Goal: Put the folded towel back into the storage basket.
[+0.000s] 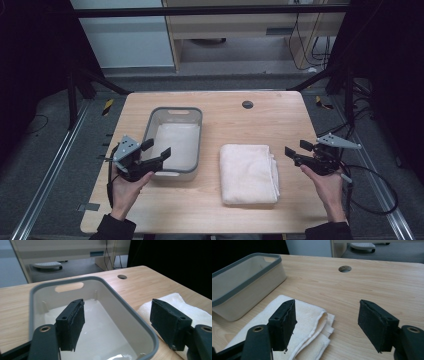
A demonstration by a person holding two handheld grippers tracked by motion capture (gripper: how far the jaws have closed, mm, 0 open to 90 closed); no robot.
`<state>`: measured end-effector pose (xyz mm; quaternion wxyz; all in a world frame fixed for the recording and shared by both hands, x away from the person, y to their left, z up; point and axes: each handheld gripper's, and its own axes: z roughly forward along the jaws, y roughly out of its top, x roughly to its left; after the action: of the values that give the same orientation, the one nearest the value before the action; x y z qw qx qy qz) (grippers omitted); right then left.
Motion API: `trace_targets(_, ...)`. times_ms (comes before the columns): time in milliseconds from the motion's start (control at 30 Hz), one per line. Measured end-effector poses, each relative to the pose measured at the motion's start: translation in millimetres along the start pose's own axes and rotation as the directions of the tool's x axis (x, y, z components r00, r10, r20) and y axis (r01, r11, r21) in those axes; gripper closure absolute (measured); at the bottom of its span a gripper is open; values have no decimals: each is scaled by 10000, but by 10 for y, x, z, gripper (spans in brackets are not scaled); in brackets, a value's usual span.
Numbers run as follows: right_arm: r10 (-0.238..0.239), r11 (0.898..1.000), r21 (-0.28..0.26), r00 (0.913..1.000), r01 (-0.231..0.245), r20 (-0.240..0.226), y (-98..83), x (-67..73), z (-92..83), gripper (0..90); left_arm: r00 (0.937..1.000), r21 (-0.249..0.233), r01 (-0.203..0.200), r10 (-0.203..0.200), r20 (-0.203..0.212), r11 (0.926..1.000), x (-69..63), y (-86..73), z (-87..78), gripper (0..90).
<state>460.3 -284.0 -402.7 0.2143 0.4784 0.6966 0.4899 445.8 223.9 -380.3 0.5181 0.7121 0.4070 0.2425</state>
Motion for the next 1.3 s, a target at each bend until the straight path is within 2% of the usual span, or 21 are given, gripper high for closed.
trace_targets(67, -43, 10000, 10, 9999, 43, -150, 33, 18, 15, 320, 9997, 105, -129, 127, 185, 9999, -81, 16, 54, 285)
trace_targets(333, -139, 9999, 37, 9989, 140, -450, 144, 78, 86, 350, 9984, 226, -165, 153, 539, 9996, -235, 55, 181, 320)
trace_targets(433, -156, 9999, 63, 9985, 160, -528, 173, 98, 124, 363, 9965, 353, -349, 321, 768, 9988, -342, 60, 257, 335)
trace_targets(867, -105, 9995, 299, 9982, 123, -585, 155, 140, 275, 383, 9883, 811, -672, 552, 1420, 9944, -679, -18, 461, 356)
trace_targets(1067, -284, 9979, 572, 9984, 312, -491, 109, 167, 364, 378, 9861, 1164, -833, 650, 1529, 9897, -824, -104, 529, 376)
trace_targets(1300, -546, 9949, 830, 9980, 572, -327, 59, 207, 471, 335, 9814, 1634, -1089, 800, 1744, 9805, -968, -201, 620, 398)
